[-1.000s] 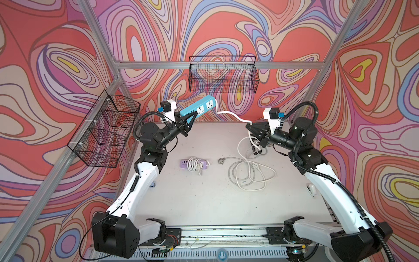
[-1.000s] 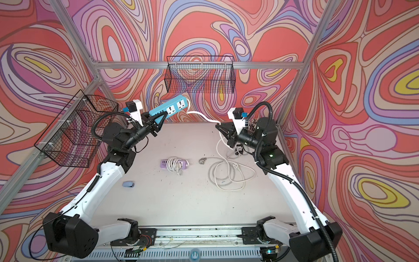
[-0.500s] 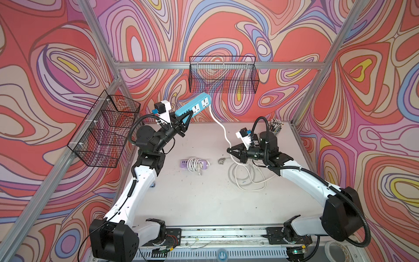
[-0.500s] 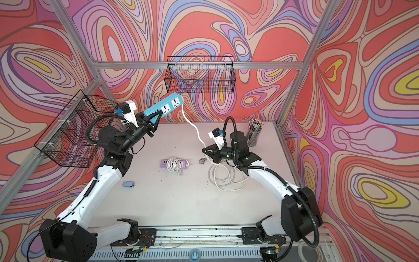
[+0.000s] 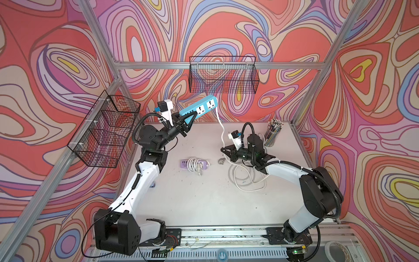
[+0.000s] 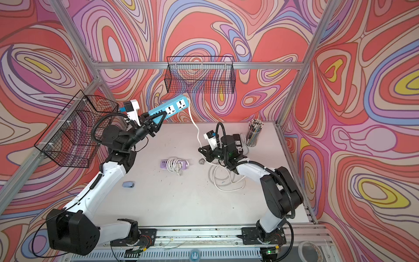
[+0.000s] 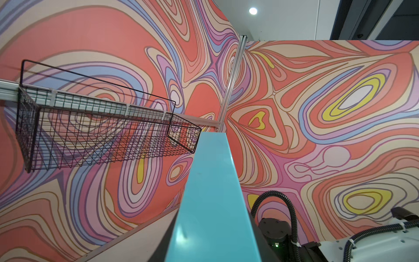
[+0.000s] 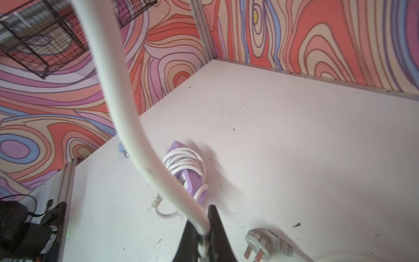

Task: Unwrap the cord wrapped around the power strip
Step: Unwrap the power cord from the power strip.

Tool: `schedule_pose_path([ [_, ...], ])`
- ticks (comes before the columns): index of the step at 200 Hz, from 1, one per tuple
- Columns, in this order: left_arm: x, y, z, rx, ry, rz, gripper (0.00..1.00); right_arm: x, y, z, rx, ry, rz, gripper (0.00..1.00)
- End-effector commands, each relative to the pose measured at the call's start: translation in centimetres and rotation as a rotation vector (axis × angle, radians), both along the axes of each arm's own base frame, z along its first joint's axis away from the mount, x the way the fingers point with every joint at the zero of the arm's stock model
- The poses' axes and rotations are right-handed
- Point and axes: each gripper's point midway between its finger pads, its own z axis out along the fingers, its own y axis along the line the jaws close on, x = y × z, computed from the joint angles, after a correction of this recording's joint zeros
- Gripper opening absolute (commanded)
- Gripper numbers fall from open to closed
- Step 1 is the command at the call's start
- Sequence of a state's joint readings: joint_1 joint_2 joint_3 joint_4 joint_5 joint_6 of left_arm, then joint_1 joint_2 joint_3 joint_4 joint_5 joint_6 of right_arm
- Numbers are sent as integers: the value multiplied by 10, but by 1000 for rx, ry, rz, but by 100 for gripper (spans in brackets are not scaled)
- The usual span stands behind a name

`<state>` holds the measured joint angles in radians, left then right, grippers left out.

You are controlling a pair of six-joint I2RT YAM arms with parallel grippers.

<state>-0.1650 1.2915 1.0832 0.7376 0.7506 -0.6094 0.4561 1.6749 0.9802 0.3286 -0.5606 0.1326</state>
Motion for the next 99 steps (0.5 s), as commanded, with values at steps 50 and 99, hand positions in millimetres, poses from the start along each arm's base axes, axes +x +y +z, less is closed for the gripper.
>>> schedule_pose_path([
  [50, -40, -33, 38, 66, -137, -183, 0, 63, -75, 0, -26, -38, -245, 0],
  [99, -34, -35, 29, 93, -117, -182, 0, 79, -98, -1, -43, -41, -311, 0],
])
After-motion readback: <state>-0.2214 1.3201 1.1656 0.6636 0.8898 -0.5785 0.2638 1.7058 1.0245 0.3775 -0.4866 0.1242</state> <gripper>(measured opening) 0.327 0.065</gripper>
